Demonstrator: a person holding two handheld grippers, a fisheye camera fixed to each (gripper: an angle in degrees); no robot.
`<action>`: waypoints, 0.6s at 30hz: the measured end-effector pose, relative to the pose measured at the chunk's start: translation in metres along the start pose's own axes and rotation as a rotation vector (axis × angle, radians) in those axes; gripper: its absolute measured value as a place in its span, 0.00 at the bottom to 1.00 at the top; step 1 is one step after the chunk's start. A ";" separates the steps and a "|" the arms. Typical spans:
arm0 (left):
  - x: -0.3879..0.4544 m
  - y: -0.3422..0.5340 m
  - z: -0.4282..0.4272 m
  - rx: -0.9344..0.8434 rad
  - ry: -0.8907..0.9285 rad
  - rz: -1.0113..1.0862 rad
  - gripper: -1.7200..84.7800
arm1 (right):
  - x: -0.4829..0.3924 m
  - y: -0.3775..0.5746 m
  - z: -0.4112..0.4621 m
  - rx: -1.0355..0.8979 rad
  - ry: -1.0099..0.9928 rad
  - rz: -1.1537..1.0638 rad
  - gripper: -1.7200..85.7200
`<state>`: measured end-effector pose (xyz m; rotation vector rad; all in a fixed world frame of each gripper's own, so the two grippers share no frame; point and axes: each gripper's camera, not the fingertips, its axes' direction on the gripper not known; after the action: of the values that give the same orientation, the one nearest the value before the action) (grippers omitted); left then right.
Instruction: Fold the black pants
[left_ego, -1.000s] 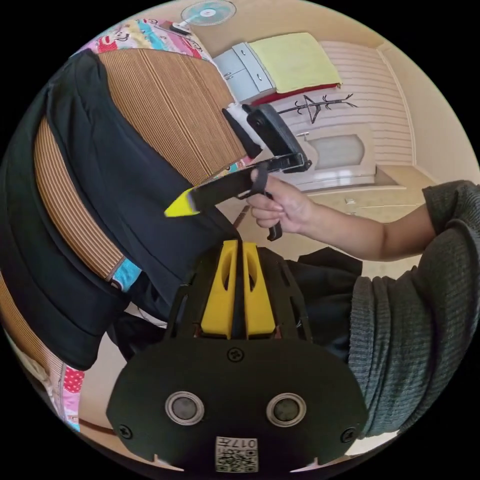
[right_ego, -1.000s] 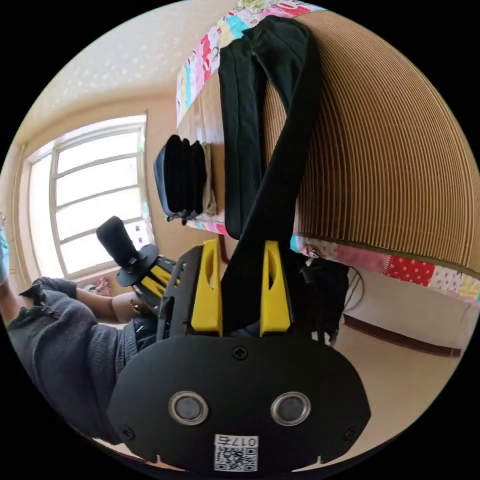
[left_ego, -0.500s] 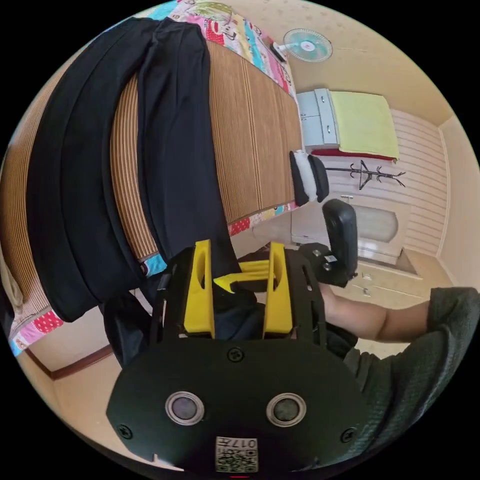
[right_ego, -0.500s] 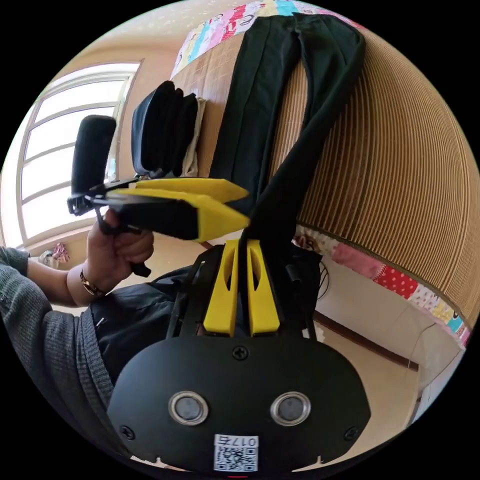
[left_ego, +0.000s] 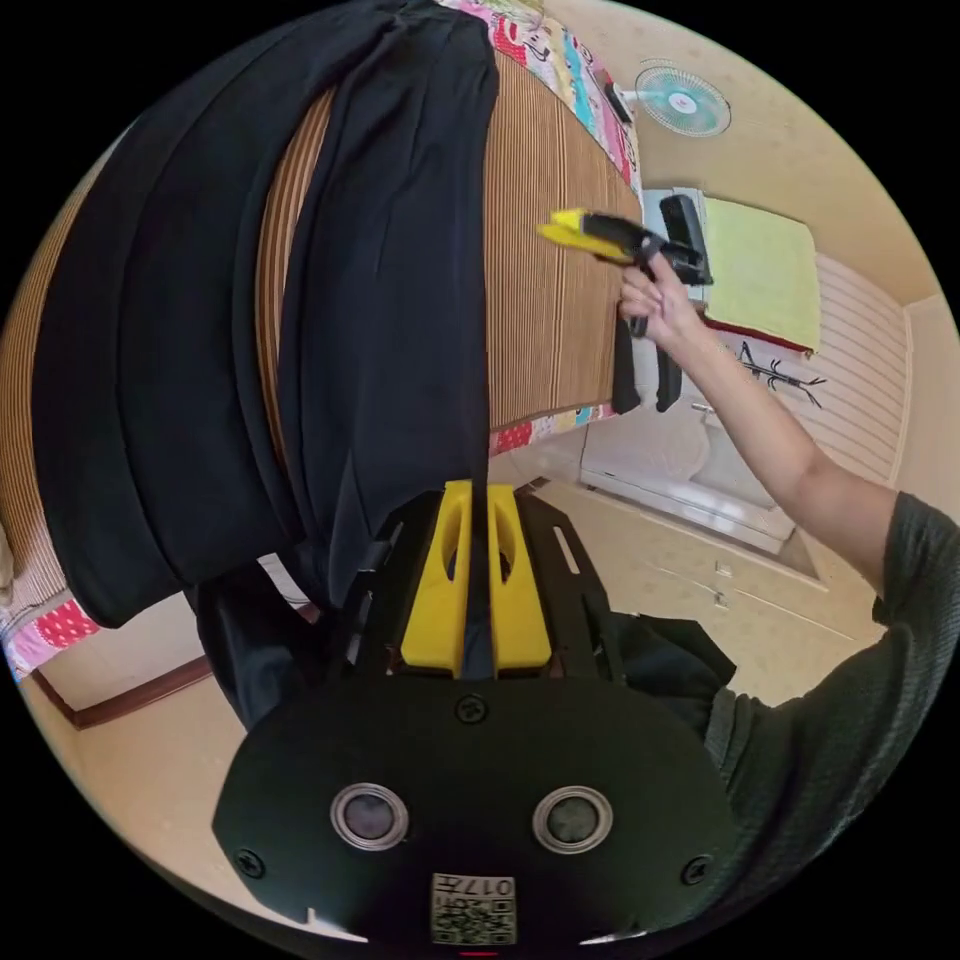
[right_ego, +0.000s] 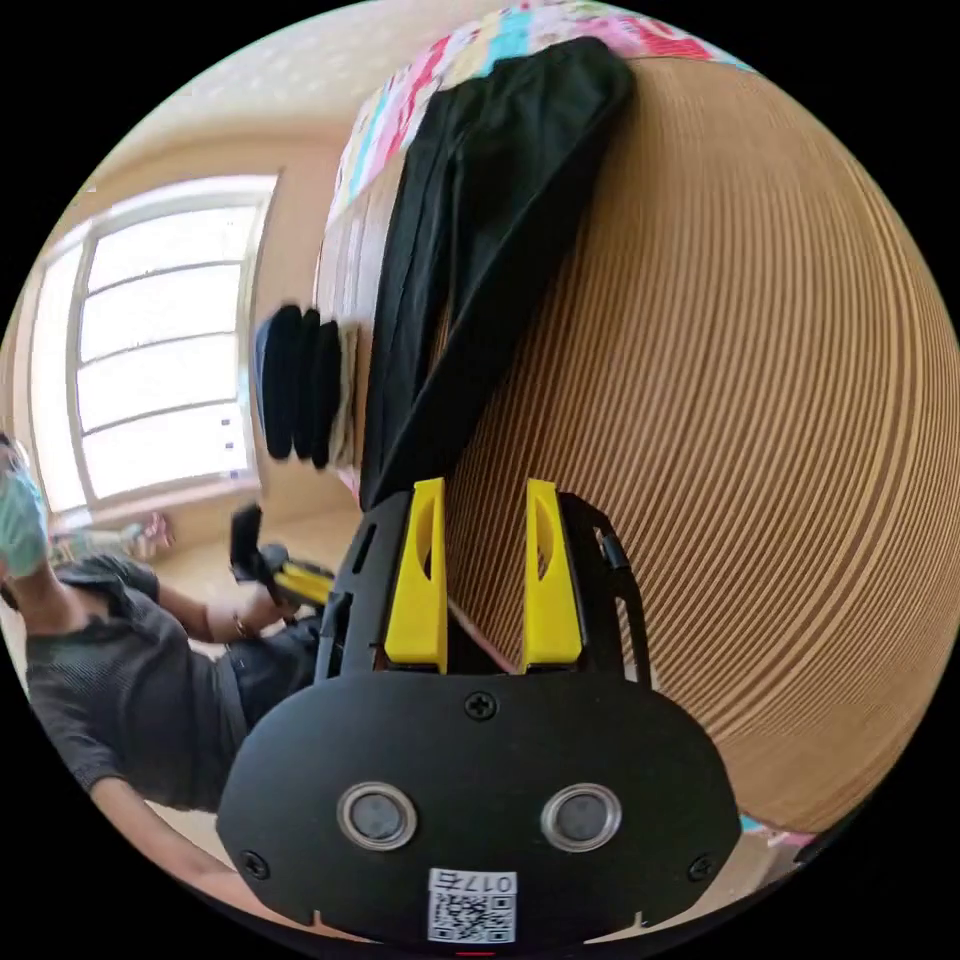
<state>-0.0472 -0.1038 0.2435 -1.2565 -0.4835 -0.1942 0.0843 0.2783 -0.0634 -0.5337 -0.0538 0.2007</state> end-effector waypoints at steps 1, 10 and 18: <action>-0.003 0.001 0.000 0.006 0.015 -0.006 0.04 | 0.029 -0.047 -0.012 0.100 -0.032 0.028 0.17; -0.028 0.015 -0.003 0.098 0.195 -0.040 0.03 | 0.118 -0.256 0.018 0.567 -0.123 0.241 0.11; -0.065 0.053 -0.033 0.250 0.524 -0.009 0.02 | -0.088 -0.280 0.081 0.604 0.876 -0.213 0.05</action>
<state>-0.0752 -0.1261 0.1612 -0.9118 -0.0561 -0.4428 0.0390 0.0652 0.1495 0.0237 0.7795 -0.2351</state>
